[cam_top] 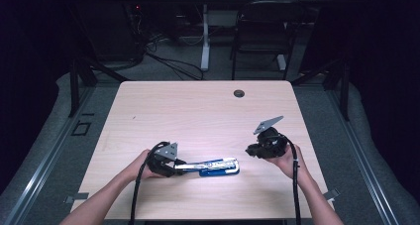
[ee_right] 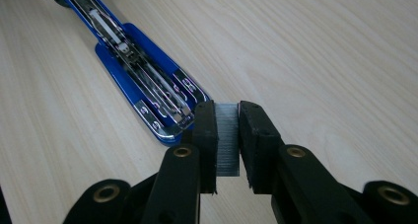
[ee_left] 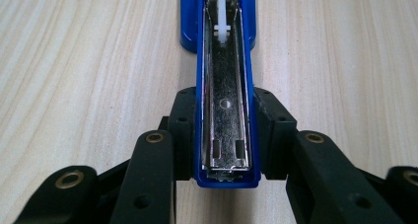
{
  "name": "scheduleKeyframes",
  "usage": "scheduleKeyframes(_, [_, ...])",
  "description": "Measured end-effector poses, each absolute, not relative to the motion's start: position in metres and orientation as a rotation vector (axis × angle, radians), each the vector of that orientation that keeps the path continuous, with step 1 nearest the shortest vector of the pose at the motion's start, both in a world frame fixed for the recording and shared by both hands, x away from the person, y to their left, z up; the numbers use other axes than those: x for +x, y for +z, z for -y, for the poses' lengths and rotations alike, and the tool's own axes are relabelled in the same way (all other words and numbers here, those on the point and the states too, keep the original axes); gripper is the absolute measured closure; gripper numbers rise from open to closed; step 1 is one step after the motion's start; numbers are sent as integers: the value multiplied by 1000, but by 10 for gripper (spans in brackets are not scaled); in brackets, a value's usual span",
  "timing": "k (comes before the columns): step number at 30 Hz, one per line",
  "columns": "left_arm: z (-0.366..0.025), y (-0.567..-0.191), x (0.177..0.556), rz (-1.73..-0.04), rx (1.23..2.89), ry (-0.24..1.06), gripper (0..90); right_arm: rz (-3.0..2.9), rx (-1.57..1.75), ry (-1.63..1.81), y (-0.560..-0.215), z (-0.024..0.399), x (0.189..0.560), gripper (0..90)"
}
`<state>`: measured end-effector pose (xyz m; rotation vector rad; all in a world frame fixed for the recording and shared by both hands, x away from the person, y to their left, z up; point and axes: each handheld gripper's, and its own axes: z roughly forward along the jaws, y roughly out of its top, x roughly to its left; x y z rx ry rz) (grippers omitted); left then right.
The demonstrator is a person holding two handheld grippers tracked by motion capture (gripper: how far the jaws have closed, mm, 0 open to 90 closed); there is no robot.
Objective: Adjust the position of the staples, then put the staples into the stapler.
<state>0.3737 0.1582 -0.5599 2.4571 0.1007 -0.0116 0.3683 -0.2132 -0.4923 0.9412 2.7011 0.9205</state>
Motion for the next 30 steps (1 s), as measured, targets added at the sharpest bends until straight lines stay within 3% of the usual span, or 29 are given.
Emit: scheduleKeyframes(30, [-157, -561, 373, -120, 2468, -16, 658, -2862, 457, 1036, -510, 160, 378, 785])
